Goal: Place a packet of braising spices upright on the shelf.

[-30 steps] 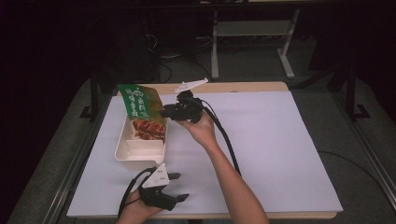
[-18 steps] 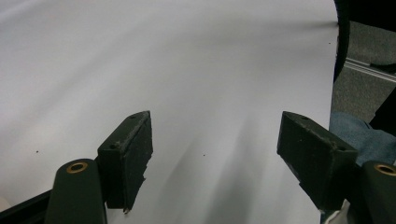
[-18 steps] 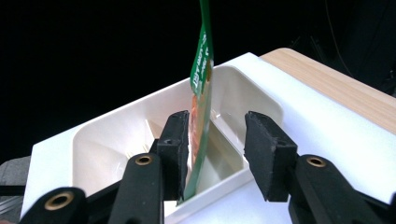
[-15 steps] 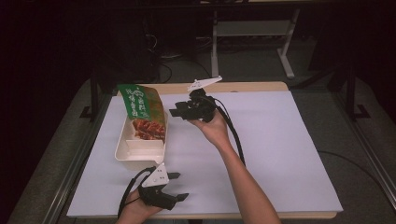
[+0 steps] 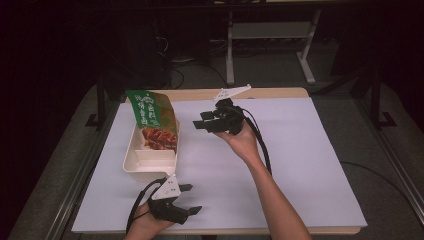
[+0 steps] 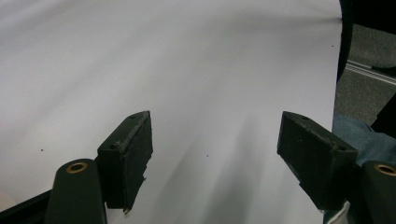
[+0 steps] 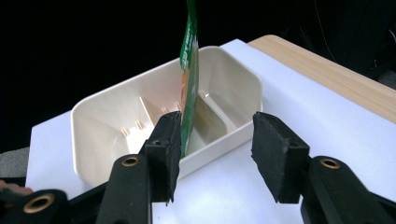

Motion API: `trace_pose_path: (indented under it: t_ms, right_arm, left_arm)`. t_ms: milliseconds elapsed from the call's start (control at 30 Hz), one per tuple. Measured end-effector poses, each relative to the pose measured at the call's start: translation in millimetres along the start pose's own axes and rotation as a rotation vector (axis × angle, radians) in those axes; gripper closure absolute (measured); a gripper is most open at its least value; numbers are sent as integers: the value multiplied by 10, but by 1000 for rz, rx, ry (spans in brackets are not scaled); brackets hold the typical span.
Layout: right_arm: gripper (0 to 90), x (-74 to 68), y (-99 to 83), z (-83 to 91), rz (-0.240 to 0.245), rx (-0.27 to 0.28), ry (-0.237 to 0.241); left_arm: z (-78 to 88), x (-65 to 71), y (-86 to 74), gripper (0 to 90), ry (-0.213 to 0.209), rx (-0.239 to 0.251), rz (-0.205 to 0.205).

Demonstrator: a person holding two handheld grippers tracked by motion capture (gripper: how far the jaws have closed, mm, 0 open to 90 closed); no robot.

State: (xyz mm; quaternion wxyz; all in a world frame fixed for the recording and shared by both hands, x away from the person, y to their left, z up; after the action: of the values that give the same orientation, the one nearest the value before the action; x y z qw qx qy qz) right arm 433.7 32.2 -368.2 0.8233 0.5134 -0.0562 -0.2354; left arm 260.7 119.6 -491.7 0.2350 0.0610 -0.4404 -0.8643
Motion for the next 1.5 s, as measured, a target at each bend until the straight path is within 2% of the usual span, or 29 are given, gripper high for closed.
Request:
trace_pose_path:
  t_ms: [600,1100,1500]
  right_arm:
    - [459,67,-211,280,-30,-1,-25]
    - [441,111,-478,497,-65,-24,-40]
    - [420,128,-696,695,-75,-31,-53]
  left_arm:
    - [-7,-14,-4,260,4,-8,-5]
    - [-18,-14,6,260,1,-6,-3]
    - [-25,-13,11,264,-1,-4,-1]
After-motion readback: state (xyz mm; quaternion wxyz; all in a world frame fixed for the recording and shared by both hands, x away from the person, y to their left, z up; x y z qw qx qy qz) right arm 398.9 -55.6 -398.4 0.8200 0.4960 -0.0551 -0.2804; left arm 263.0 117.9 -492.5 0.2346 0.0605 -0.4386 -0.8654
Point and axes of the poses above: each handheld gripper's, and its own axes: z roughly backward along the jaws, y roughly out of its top, x roughly to its right, the point moved 9 cm from there along -z, roughly forward along the jaws, and after that the axes turned 4 degrees about z, right-handed, at the moved point
